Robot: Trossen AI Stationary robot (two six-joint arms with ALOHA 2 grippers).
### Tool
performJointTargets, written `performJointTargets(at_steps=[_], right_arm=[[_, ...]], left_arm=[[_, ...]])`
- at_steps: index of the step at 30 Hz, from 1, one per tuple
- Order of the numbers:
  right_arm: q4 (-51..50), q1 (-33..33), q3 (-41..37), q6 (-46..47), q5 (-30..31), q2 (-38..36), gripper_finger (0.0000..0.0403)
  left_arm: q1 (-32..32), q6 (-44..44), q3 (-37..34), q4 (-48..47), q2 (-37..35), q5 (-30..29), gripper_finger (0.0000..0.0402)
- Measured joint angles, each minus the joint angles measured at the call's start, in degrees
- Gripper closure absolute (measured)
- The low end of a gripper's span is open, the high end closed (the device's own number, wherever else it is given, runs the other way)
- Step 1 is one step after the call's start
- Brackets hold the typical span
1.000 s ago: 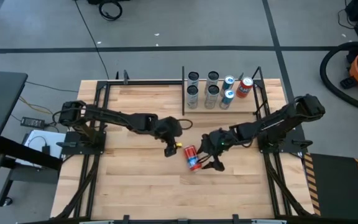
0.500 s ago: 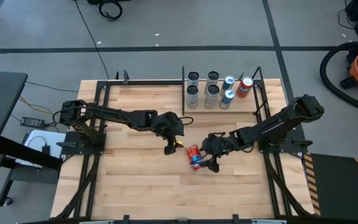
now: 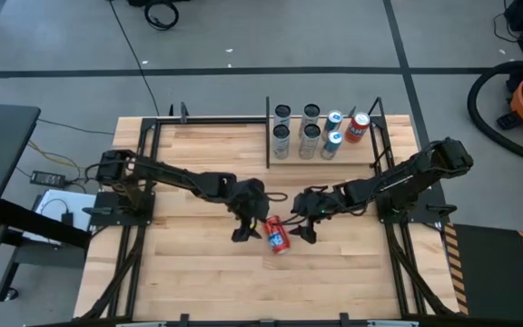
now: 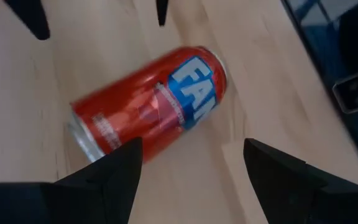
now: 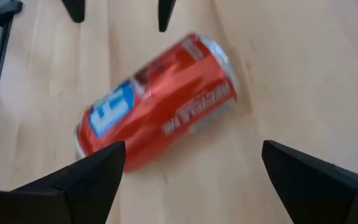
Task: Place canned beverage on shelf
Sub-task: Put the red soda can on the shelf aligned with the other orange soda can
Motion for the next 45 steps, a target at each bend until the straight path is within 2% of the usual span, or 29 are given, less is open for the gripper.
performJointTargets(at_steps=[3,7,10,18,23,29,45], right_arm=[[-0.07,0.0,-0.02,0.72,-2.19,0.0,0.0016],[0.13,0.02,-0.02,2.06,-4.26,0.0,0.0016],[0.32,0.28,-0.02,2.33,-4.35,0.0,0.0016],[0.65,1.13,-0.02,2.77,-4.43,0.0,0.0016],[0.81,1.49,-0.02,2.77,-4.34,0.0,0.0016],[1.44,1.35,-0.02,2.45,-4.17,0.0,0.0016],[3.19,1.18,-0.02,1.12,-3.99,0.0,0.0016]], left_arm=[[-0.4,3.29,-0.07,0.09,1.05,-0.54,0.0123],[-0.56,7.01,-0.02,0.58,1.5,-4.51,0.0123],[-0.52,10.5,0.0,-0.73,1.35,-6.64,0.0123],[-0.6,20.55,0.0,-3.14,1.04,-6.94,0.0123],[-1.82,26.55,0.0,-3.25,0.63,-12.5,0.0123],[-2.59,34.34,0.01,-2.32,0.63,-13.4,0.0122],[-2.16,34.65,7.62,-8.73,0.63,-18.68,0.0122]])
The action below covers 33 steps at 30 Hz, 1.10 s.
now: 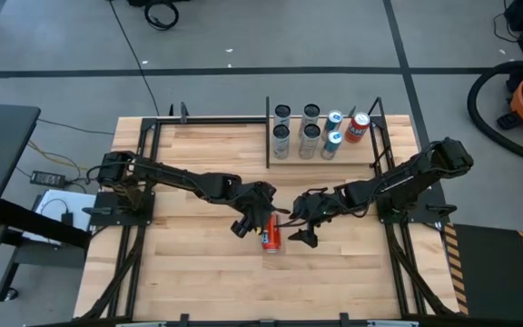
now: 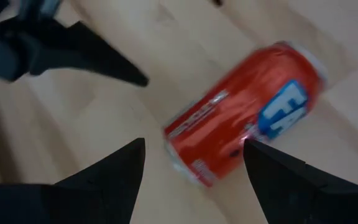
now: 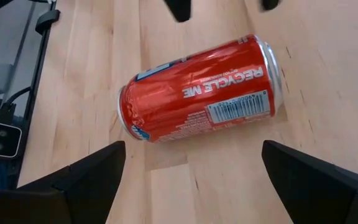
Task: Place canned beverage on shelf
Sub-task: Put the red soda can on the shelf aligned with the other orange soda can
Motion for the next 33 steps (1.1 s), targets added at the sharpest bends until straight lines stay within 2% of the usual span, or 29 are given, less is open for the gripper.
performJointTargets(at_steps=[5,12,16,19,25,29,33], right_arm=[[-0.02,0.0,0.01,-0.32,0.0,0.0,0.0016],[-0.02,0.0,0.0,-0.67,0.0,0.0,0.0016],[-0.16,0.0,0.01,-0.73,0.0,0.0,0.0016],[-0.2,0.0,0.0,-0.73,-0.02,0.0,0.0016],[0.08,0.02,0.0,-0.77,-0.02,0.0,0.0016],[1.44,0.02,0.02,-0.48,-0.02,0.0,0.0016],[2.37,0.02,0.02,0.09,-0.04,0.02,0.0016]], left_arm=[[0.06,-0.45,1.66,-2.24,0.0,-5.96,0.0113],[0.37,0.64,1.94,-2.19,0.72,-5.93,0.0061],[-0.32,7.47,1.87,-2.18,1.93,-4.57,0.0038],[-1.41,13.02,2.0,-2.13,2.58,-4.31,0.0036],[-2.92,16.38,1.87,-7.27,2.56,-4.2,0.0035],[-3.21,21.31,1.89,-6.86,2.62,-4.24,0.0035],[-2.86,22.69,1.93,-6.43,3.17,-4.22,0.0035]])
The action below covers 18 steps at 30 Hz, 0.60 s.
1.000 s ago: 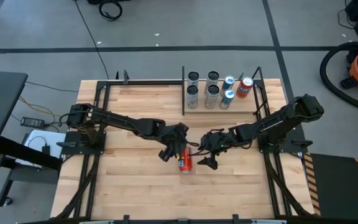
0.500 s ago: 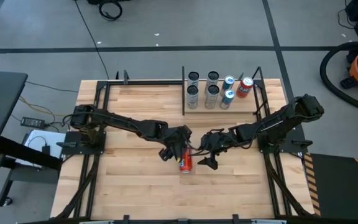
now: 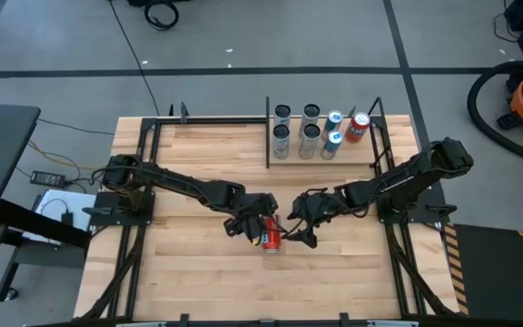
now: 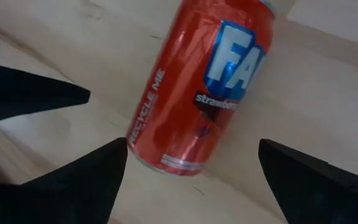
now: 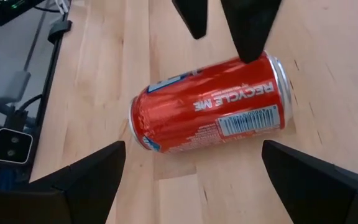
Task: Place canned beverage on shelf
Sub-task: Put the red soda can on the shelf aligned with the other orange soda can
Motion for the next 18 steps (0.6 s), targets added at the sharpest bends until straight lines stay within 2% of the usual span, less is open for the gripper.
performJointTargets(at_steps=[14,18], right_arm=[[1.34,0.15,0.0,0.21,-1.49,0.0,0.0016],[1.83,0.15,0.0,0.21,-1.49,0.0,0.0016]], left_arm=[[0.31,11.57,0.03,4.16,3.44,-0.35,0.0035],[0.31,13.37,0.02,4.52,3.44,3.2,0.0035]])
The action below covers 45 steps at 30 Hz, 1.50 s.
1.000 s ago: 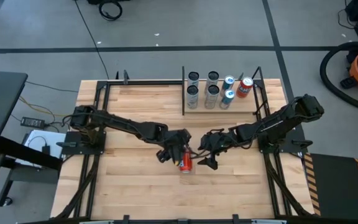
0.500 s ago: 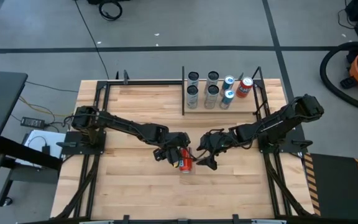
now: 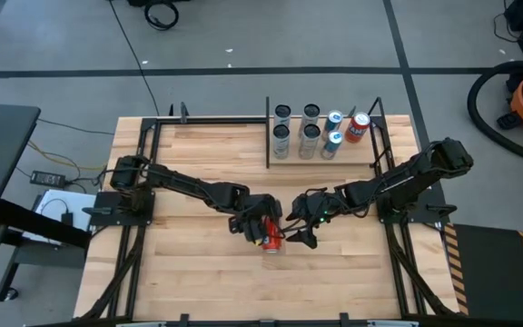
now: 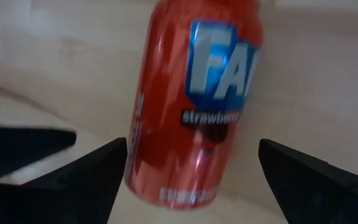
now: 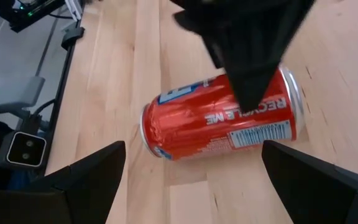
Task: Place canned beverage on shelf
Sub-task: Put the red soda can on the shelf aligned with the other orange soda can
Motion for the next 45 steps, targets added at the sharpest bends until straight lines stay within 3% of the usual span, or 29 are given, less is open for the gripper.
performJointTargets(at_steps=[3,9,17,22,33,39,45], right_arm=[[0.65,0.0,0.0,0.04,-0.02,0.0,0.0016],[2.51,0.0,0.0,0.04,-0.1,0.0,0.0016],[4.31,0.0,0.0,0.06,-0.33,0.0,0.0016],[5.44,0.02,0.0,0.09,-5.44,-0.09,0.0016],[3.59,0.0,-0.02,1.46,-6.67,-0.15,0.0016],[2.44,0.03,-0.02,4.48,-7.52,-0.15,0.0016],[2.46,1.14,-0.02,5.21,-9.01,-0.15,0.0016]], left_arm=[[0.15,0.93,0.04,0.48,0.99,2.31,0.0035],[1.29,3.35,1.45,-0.32,6.04,0.01,0.0035],[2.32,-9.06,6.94,-6.96,7.85,-3.57,0.0035],[2.17,-13.4,7.91,-8.71,7.71,-3.61,0.0048],[-0.21,-12.28,7.97,-7.94,7.72,-3.49,0.006],[-1.57,-12.21,8.0,-7.86,7.72,-9.28,0.006],[-1.44,-9.67,8.02,-6.11,7.69,-10.04,0.006]])
